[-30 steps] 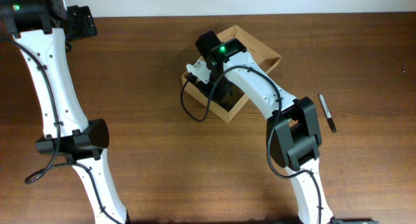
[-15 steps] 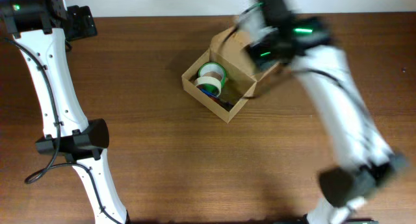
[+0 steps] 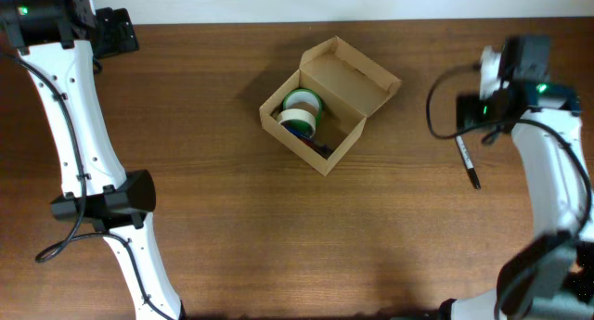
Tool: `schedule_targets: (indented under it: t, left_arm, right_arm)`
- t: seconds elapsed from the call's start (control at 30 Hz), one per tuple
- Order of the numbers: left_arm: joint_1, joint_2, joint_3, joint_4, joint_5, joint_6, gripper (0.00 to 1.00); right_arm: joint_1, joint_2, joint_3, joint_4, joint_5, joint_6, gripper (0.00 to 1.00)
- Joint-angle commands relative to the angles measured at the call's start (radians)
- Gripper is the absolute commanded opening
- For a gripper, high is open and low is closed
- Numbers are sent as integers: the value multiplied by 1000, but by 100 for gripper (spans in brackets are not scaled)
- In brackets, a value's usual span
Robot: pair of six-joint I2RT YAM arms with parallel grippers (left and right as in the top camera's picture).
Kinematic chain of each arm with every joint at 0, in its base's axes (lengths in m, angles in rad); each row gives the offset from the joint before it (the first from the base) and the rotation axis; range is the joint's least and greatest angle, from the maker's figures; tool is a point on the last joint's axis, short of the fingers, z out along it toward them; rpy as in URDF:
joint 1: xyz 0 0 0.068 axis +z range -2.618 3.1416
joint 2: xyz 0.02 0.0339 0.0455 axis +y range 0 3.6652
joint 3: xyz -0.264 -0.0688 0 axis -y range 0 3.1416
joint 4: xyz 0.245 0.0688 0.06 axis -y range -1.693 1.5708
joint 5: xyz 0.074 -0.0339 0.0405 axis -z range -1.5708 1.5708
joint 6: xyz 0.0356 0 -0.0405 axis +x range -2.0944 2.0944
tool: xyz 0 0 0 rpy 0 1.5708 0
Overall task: Pack container
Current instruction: 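Move the right gripper to the black Sharpie and grasp it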
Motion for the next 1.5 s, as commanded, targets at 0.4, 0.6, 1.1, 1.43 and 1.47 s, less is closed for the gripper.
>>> schedule_targets:
  t: [0.4,0.6,1.1,1.43,1.47]
  left_arm:
    - [4,-20,-4,0,0,9,100]
    - [4,-20,-4,0,1,9,100]
    - [4,-20,-4,0,1,9,100]
    - [4,-20,-4,0,0,9,100]
    - [4,-20,-4,0,0,9,100]
  right_arm:
    - [-154,227,-69,51,-92,-179,64]
    - [-154,277,-69,54,-117,-186,65]
    - [-153,340,-69,77,-128,-181,57]
    - [-153,385,-69,79,-136,-152,36]
    - [-153,386,-69,79,-137,-151,32]
